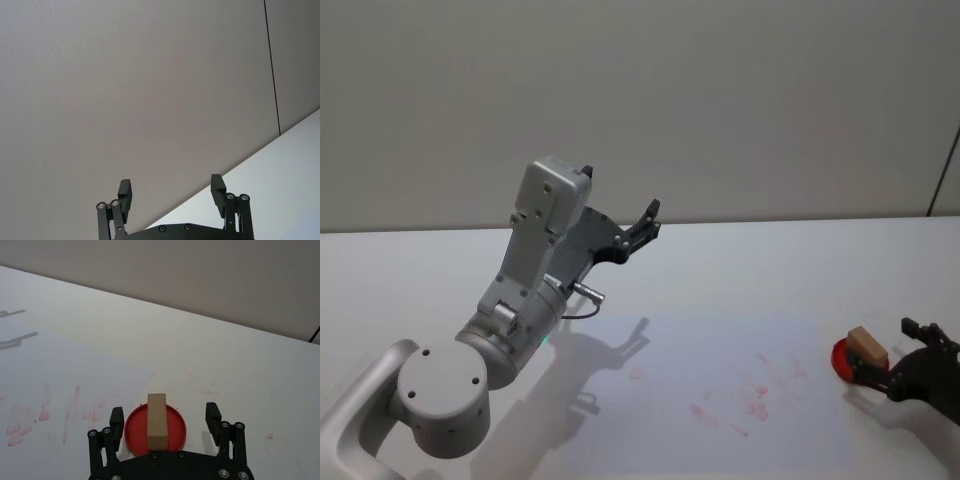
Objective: Use the one hand to pick up the stamp and affix it onto the A4 paper.
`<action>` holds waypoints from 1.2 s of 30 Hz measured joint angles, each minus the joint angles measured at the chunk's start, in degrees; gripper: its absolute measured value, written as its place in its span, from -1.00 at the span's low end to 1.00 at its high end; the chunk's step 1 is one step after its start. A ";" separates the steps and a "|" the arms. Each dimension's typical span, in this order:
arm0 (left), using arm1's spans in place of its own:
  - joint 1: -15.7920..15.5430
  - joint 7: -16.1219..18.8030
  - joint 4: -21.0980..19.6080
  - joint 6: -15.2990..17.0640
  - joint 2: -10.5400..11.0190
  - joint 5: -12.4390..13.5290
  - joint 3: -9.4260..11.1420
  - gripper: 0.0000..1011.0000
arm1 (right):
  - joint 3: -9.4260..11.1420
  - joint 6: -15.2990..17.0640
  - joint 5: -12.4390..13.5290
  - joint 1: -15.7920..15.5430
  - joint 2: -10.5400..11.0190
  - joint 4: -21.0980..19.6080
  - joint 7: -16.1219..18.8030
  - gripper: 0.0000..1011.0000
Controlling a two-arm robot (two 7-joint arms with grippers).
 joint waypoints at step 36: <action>0.00 0.00 0.00 0.00 0.00 0.00 0.00 0.98 | -1.77 0.75 -1.51 0.72 -2.67 1.97 -3.32 0.44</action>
